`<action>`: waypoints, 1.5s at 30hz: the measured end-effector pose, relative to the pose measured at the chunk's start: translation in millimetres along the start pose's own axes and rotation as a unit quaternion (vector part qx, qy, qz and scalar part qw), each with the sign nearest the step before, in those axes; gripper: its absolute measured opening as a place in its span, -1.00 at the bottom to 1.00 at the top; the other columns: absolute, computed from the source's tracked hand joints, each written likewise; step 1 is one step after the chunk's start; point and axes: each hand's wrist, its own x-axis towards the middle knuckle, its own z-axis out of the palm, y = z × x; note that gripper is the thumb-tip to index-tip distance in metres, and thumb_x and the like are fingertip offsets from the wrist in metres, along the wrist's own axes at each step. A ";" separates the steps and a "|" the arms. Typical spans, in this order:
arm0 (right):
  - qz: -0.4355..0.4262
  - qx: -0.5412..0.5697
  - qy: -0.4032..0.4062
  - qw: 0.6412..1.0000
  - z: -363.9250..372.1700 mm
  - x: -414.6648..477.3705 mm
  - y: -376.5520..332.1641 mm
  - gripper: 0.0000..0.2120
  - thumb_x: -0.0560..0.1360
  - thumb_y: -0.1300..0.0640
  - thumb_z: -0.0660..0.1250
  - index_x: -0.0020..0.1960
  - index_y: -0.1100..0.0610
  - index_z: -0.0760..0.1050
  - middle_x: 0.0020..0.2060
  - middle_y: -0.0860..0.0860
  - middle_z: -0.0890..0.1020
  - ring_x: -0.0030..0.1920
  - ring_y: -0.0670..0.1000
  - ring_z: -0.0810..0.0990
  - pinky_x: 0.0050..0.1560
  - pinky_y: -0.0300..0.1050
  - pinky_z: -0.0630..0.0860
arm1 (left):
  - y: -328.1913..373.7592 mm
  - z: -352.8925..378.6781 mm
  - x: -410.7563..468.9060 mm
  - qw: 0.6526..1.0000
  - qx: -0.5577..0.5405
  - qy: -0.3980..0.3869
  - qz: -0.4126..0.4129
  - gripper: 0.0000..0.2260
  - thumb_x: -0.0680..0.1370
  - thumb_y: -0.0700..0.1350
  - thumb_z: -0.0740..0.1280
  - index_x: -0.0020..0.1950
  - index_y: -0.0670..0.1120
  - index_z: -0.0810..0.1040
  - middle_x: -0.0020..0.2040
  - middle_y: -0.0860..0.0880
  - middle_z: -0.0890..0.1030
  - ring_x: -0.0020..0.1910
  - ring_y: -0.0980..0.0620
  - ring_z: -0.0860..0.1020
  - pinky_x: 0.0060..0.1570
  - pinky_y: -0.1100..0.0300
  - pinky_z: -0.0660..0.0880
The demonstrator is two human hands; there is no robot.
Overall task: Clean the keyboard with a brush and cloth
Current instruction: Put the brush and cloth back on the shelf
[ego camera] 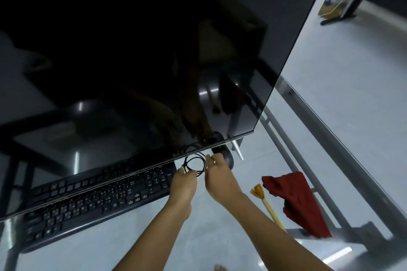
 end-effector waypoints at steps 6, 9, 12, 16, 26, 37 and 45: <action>0.041 0.096 0.090 0.990 -62.8 -35.1 36.7 -0.70 0.57 0.31 0.22 0.28 0.23 0.50 0.19 0.15 0.47 0.00 0.18 0.59 0.09 -0.04 0.55 | -7.9 10.0 -18.9 0.999 -0.004 0.007 0.048 -0.62 0.60 -0.17 0.21 0.43 -0.12 0.34 0.19 -0.09 0.51 0.11 -0.05 0.51 0.15 0.04 0.46; 0.104 0.095 0.106 0.984 -90.9 -52.3 76.0 -0.69 0.58 0.25 0.25 0.31 0.17 0.50 0.23 0.11 0.48 -0.05 0.09 0.61 0.04 -0.08 0.58 | -13.3 32.3 -28.7 0.993 0.085 -0.047 0.067 -0.87 0.56 -0.20 0.19 0.08 -0.11 0.47 -0.17 -0.07 0.49 -0.24 -0.03 0.45 -0.17 0.12 0.41; 0.205 0.054 0.095 0.973 -108.3 -69.6 120.3 -0.72 0.57 0.20 0.26 0.27 0.13 0.53 0.28 0.11 0.48 0.03 0.11 0.61 0.08 -0.06 0.54 | -19.5 67.5 -38.6 0.960 0.234 -0.137 0.065 -0.91 0.55 -0.16 0.17 -0.08 -0.12 0.46 -0.15 -0.11 0.59 -0.34 -0.04 0.51 -0.31 0.18 0.45; 0.325 -0.002 0.057 0.944 -113.0 -93.6 160.7 -0.70 0.55 0.10 0.24 0.23 0.21 0.47 0.15 0.20 0.48 0.13 0.25 0.52 0.08 0.07 0.49 | -31.6 114.4 -47.0 0.876 0.447 -0.152 0.098 -0.69 0.59 0.04 0.15 0.05 -0.17 0.53 -0.14 -0.10 0.65 -0.39 -0.01 0.64 -0.37 0.23 0.57; 0.339 0.086 0.021 0.937 -89.0 -100.5 177.7 -0.81 0.60 0.03 0.24 -0.02 0.16 0.46 -0.12 0.07 0.61 -0.18 0.03 0.56 -0.12 -0.08 0.54 | -35.3 165.6 -46.5 0.810 0.546 -0.090 0.195 -0.80 0.55 0.01 0.29 0.03 -0.10 0.55 -0.03 -0.05 0.66 -0.15 -0.05 0.64 -0.15 0.16 0.58; 0.242 0.064 0.192 0.949 -232.8 -96.9 193.0 -0.79 0.58 -0.01 0.28 0.14 0.05 0.53 -0.10 0.08 0.67 -0.06 0.14 0.60 -0.08 -0.05 0.49 | 52.3 203.5 -88.4 0.933 0.275 -0.174 0.153 -0.82 0.55 -0.10 0.30 -0.02 -0.21 0.55 -0.29 -0.09 0.62 -0.44 -0.04 0.64 -0.25 0.07 0.66; 0.205 -0.050 0.351 0.912 -454.3 -65.5 175.1 -0.71 0.59 -0.02 0.26 0.14 0.15 0.58 -0.03 0.15 0.65 0.04 0.23 0.57 0.00 0.00 0.45 | 224.4 251.5 -197.2 0.878 0.266 -0.238 0.319 -0.88 0.55 -0.14 0.30 -0.03 -0.19 0.50 -0.28 -0.12 0.63 -0.39 -0.07 0.66 -0.29 0.12 0.65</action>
